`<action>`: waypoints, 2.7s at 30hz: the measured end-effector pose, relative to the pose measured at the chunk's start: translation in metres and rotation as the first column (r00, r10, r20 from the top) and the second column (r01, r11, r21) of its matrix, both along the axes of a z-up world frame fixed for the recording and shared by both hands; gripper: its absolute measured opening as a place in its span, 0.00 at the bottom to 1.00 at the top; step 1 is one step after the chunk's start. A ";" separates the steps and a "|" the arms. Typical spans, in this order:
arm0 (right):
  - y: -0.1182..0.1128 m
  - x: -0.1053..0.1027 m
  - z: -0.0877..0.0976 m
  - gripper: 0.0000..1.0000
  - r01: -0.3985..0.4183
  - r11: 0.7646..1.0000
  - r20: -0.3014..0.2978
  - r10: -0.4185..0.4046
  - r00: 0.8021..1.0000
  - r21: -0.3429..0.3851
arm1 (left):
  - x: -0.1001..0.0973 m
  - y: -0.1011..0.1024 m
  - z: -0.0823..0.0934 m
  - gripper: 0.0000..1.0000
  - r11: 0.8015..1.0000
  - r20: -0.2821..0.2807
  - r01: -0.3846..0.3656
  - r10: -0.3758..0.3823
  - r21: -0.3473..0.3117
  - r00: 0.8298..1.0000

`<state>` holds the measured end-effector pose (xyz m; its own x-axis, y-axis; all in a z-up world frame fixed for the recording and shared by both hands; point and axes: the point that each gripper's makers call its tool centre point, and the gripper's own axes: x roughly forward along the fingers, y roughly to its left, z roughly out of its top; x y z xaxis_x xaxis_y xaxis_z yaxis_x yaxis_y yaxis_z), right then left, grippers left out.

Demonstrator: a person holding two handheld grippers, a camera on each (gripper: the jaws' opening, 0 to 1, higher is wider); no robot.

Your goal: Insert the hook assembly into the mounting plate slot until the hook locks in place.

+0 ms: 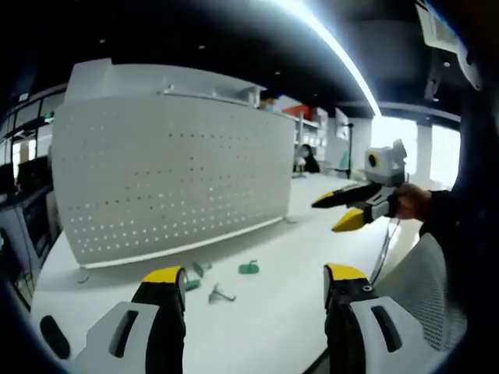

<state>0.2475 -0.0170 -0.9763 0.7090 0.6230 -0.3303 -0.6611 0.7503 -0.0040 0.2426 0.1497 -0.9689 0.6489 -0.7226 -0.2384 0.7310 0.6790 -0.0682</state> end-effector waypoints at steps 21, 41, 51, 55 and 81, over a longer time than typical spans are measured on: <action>0.000 0.002 -0.003 0.56 -0.002 1.000 -0.009 0.002 1.000 -0.005 | 0.000 -0.001 0.000 0.73 1.000 0.001 0.005 -0.005 0.004 1.000; 0.002 0.003 -0.005 0.55 -0.008 1.000 -0.014 0.008 1.000 -0.003 | -0.002 -0.003 -0.003 0.71 1.000 -0.008 0.017 -0.017 0.014 1.000; -0.006 0.003 -0.003 0.55 0.011 1.000 -0.009 -0.011 1.000 0.011 | -0.005 -0.009 -0.008 0.71 0.998 -0.022 0.048 -0.047 0.039 0.999; -0.008 0.003 -0.003 0.55 0.021 1.000 -0.009 -0.021 1.000 0.015 | -0.004 -0.013 -0.008 0.70 0.997 -0.021 0.063 -0.062 0.046 0.998; -0.023 0.004 -0.006 0.55 0.079 0.996 -0.013 -0.079 0.997 0.038 | 0.042 -0.072 -0.004 0.66 0.945 0.004 0.276 -0.281 0.177 0.960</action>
<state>0.2513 -0.0404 -0.9824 0.7531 0.5774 -0.3154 -0.5994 0.7998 0.0329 0.2848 0.0779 -0.9728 0.4361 -0.8249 -0.3597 0.8925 0.4474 0.0561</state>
